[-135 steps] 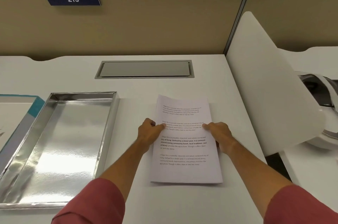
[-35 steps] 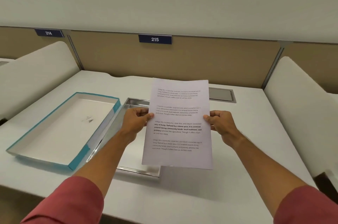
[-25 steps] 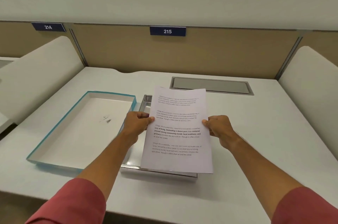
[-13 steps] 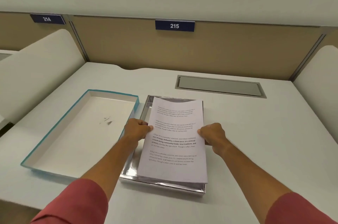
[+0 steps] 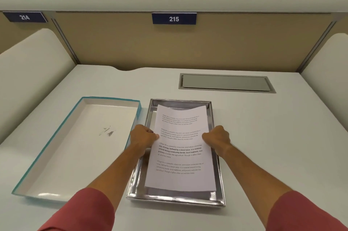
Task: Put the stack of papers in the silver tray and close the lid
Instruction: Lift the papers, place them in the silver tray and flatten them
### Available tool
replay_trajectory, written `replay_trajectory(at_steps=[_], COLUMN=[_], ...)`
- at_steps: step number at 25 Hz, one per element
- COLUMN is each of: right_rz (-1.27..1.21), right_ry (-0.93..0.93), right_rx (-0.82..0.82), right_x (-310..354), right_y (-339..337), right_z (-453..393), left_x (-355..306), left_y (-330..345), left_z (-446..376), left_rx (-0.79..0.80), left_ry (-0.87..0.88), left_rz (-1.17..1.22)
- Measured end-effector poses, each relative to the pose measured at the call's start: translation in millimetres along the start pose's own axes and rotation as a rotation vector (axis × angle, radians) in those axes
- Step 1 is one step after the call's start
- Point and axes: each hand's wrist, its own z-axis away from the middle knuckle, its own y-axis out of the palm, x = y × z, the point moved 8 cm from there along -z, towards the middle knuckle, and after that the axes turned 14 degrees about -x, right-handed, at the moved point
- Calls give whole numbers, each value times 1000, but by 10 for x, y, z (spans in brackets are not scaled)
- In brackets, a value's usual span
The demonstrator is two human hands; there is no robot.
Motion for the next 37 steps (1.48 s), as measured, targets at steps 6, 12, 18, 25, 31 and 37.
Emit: replay_trajectory(at_steps=[6,12,18,25,31,37], right_rz=[119,194,276,382,401,647], right_ry=[-14,-38,-79,-238,-377,-537], right_rx=[-45,-72,-67,42,271,368], right_x=[50,71,70,100,-184,-571], right_y=[66,164,227,289,387,491], right_z=[17,42,57,210,604,984], left_x=[-49,-40,-118,-76,394,754], left_y=[53,57,113,263,332,321], left_z=[-95,-131,-65,74,444,759], left_rx=[18,25,79,220,401,402], left_ry=[103,171,278,329,440,544], left_rz=[-81,-129,-317,-456,-528,-688])
